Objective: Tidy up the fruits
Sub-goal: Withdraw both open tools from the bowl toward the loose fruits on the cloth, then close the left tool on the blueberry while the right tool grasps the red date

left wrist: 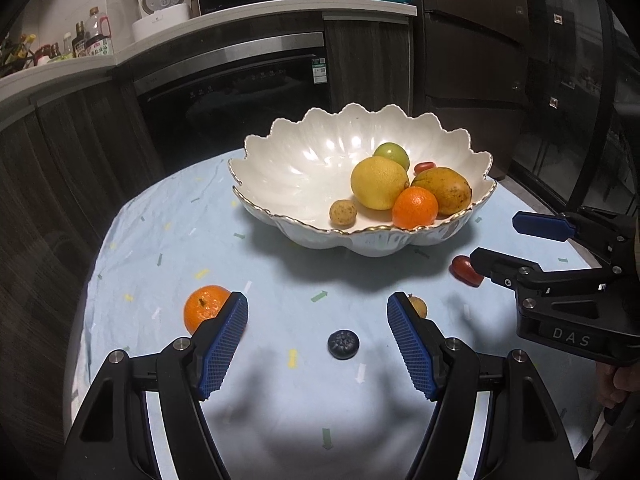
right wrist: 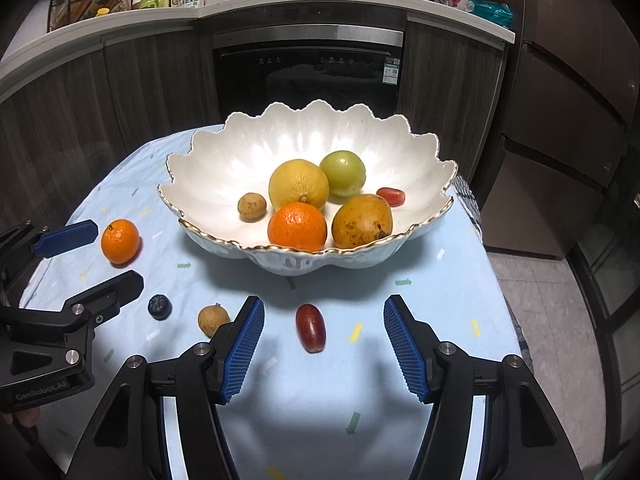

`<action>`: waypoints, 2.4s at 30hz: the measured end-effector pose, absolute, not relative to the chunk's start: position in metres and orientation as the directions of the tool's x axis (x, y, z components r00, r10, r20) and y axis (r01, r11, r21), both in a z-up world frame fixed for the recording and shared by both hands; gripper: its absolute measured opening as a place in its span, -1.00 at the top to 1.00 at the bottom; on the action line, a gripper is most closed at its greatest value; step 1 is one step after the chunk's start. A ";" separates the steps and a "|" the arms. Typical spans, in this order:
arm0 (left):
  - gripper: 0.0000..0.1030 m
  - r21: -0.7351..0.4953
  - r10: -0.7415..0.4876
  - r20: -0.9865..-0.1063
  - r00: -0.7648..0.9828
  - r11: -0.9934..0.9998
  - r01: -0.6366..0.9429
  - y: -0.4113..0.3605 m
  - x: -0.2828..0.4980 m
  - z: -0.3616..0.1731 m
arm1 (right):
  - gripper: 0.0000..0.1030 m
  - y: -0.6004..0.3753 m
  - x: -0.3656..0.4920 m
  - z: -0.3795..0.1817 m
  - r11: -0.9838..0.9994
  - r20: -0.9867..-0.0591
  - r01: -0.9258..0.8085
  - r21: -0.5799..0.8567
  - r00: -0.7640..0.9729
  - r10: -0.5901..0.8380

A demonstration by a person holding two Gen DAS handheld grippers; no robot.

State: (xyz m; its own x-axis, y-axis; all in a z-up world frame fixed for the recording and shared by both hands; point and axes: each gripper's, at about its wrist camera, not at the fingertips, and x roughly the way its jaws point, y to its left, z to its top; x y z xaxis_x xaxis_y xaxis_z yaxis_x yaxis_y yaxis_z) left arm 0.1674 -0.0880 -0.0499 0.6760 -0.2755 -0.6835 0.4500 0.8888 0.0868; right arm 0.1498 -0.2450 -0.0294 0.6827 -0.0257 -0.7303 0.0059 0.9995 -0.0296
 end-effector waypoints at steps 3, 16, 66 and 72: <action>-0.38 0.082 -0.278 -0.688 0.670 0.888 0.452 -0.090 0.169 -0.054 | -0.23 -0.245 0.150 -0.033 1.000 -0.732 0.004 -0.025 0.681 -0.021; -0.20 0.091 -0.272 -0.695 0.665 0.885 0.457 -0.099 0.171 -0.068 | -0.23 -0.249 0.158 -0.054 1.000 -0.757 -0.006 -0.009 0.653 -0.002; 0.58 0.081 -0.252 -0.776 0.578 0.869 0.488 -0.106 0.175 -0.095 | 0.62 -0.245 0.169 -0.070 0.999 -0.791 -0.046 0.017 0.610 0.041; 0.58 0.082 -0.253 -0.774 0.580 0.869 0.488 -0.106 0.174 -0.094 | 0.63 -0.247 0.167 -0.069 0.999 -0.791 -0.038 0.022 0.610 0.040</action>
State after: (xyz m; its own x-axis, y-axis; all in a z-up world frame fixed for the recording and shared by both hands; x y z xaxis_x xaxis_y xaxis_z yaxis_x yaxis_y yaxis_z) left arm 0.1741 -0.1063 -0.0942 0.5801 -0.2526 -0.7744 0.4876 0.8692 0.0818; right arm 0.1670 -0.2472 -0.0693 0.6103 0.0400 -0.7911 -0.0375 0.9991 0.0215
